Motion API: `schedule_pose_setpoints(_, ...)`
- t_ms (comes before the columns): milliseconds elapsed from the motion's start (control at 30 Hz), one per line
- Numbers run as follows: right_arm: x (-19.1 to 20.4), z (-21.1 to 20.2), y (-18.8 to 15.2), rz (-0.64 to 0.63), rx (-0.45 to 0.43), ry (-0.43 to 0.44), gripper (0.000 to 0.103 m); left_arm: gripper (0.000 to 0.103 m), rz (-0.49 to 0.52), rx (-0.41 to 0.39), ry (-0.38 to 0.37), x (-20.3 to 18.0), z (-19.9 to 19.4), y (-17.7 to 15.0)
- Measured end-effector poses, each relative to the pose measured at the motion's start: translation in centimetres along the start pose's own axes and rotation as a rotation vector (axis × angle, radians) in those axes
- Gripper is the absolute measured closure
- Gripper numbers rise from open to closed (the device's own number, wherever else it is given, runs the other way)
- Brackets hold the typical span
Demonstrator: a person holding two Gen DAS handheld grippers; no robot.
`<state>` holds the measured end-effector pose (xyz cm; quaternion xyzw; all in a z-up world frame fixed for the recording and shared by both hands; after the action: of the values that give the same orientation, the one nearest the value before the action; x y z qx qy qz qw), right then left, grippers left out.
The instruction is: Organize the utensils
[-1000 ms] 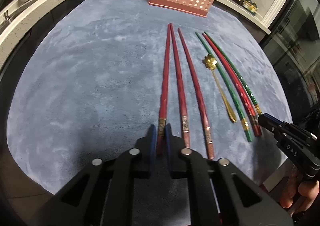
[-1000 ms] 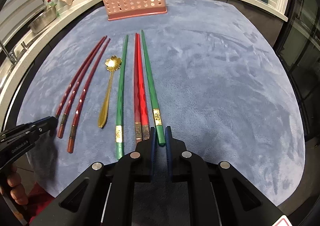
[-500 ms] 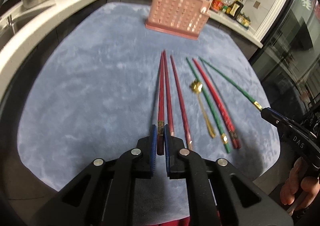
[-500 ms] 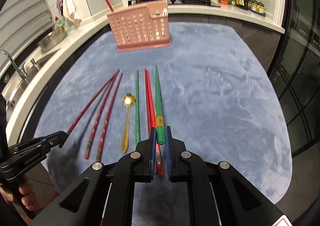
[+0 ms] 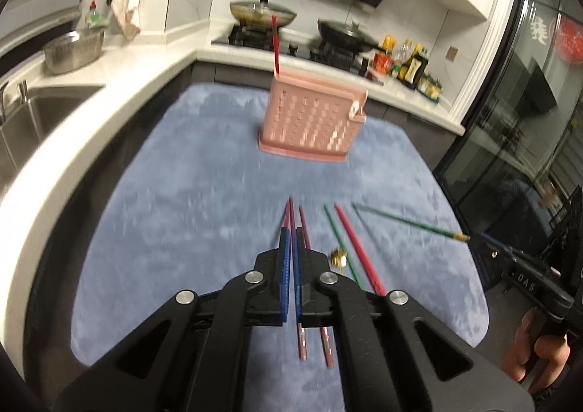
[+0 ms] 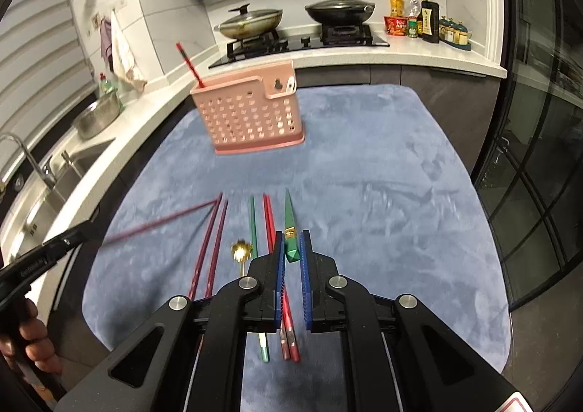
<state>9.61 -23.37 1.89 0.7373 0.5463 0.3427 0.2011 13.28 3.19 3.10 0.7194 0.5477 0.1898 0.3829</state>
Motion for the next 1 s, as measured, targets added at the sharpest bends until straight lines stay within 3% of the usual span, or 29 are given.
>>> schedule_pose_setpoints(133,0.0,-0.3,1.7,0.006,-0.029,-0.004,0.096,0.102,0.020,-0.044,0.016,-0.1,-0.1,2.1)
schedule_pose_setpoints(300,-0.1,-0.5,2.5,0.010,-0.048,-0.005,0.096,0.101,0.005,-0.031,0.019,0.7,0.4,2.4)
schedule_pose_setpoints(367,-0.3,-0.4,2.1,0.015,-0.040,-0.003,0.096,0.099,-0.002,0.009,0.003,1.1,1.0,0.8)
schedule_pose_setpoints(433,-0.3,-0.4,1.7,0.022,-0.031,0.001,0.096,0.083,-0.004,0.064,0.016,1.5,1.8,-1.2)
schedule_pose_setpoints(500,-0.4,-0.4,1.4,0.027,-0.027,0.005,0.096,0.079,-0.024,0.124,0.013,2.1,2.8,-4.0)
schedule_pose_setpoints(733,0.0,-0.8,0.9,0.025,-0.020,0.008,0.096,0.079,-0.037,0.273,0.009,2.7,5.6,-10.5)
schedule_pose_setpoints(1000,0.4,-0.8,0.4,0.021,-0.013,0.007,0.096,0.079,-0.028,0.317,-0.023,2.2,7.2,-12.6)
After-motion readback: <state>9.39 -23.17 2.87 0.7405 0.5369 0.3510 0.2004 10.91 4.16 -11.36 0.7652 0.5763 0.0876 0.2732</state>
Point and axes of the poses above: each gripper's, at about its wrist camera, not at the fingertips, and z roughly the way its jaws point, x to its left, y to its top, the point moved 1 cm from there along z, roughly the way its jaws point, and after that the axes turned 8 degrees about z, right-handed, at the moved point
